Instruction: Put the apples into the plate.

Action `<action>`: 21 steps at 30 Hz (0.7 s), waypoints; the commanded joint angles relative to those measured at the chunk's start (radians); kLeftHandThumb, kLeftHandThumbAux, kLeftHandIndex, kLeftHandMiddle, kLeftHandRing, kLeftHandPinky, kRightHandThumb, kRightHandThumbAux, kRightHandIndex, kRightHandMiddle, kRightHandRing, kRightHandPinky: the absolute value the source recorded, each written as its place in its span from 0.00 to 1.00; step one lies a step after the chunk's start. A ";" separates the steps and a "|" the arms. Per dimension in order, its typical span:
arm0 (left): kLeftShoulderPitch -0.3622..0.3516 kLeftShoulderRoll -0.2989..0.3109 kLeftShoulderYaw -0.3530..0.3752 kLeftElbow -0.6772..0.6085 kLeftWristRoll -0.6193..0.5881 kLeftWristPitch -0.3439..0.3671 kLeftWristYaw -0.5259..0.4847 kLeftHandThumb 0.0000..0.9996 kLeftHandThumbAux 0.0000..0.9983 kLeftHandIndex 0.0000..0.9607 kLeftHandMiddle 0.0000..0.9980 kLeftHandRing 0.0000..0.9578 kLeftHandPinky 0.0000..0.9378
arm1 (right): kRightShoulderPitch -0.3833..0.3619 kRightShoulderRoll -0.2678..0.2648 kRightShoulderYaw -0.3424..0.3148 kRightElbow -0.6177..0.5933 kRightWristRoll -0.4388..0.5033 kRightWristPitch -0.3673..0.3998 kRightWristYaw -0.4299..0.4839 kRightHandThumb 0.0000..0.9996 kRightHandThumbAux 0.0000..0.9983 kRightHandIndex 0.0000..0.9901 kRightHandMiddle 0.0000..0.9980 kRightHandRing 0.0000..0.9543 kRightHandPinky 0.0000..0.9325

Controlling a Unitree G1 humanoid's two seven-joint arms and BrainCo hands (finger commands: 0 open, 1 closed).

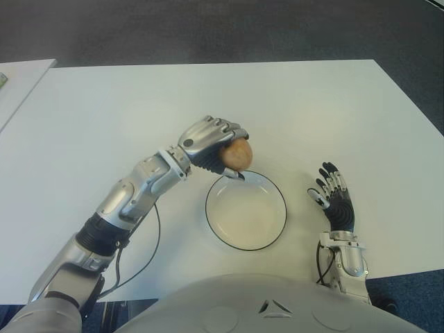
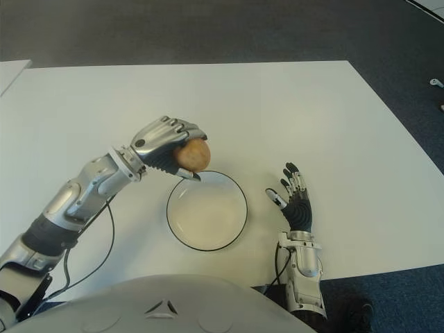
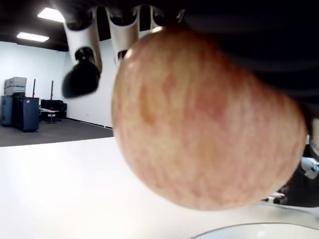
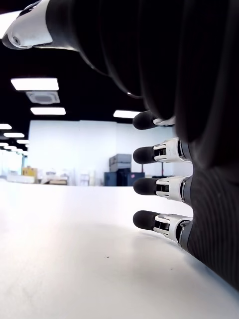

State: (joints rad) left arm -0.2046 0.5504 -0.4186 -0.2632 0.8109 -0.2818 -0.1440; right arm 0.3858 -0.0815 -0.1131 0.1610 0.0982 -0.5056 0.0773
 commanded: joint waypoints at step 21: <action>0.115 -0.054 -0.204 -0.032 0.183 -0.065 -0.142 0.75 0.69 0.46 0.85 0.89 0.93 | 0.069 0.038 0.030 0.145 -0.044 0.141 -0.038 0.15 0.65 0.05 0.06 0.06 0.09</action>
State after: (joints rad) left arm -0.1053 0.4762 -0.6211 -0.3252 0.9783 -0.3301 -0.2922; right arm 0.3769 -0.0808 -0.1098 0.1649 0.0659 -0.5041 0.0412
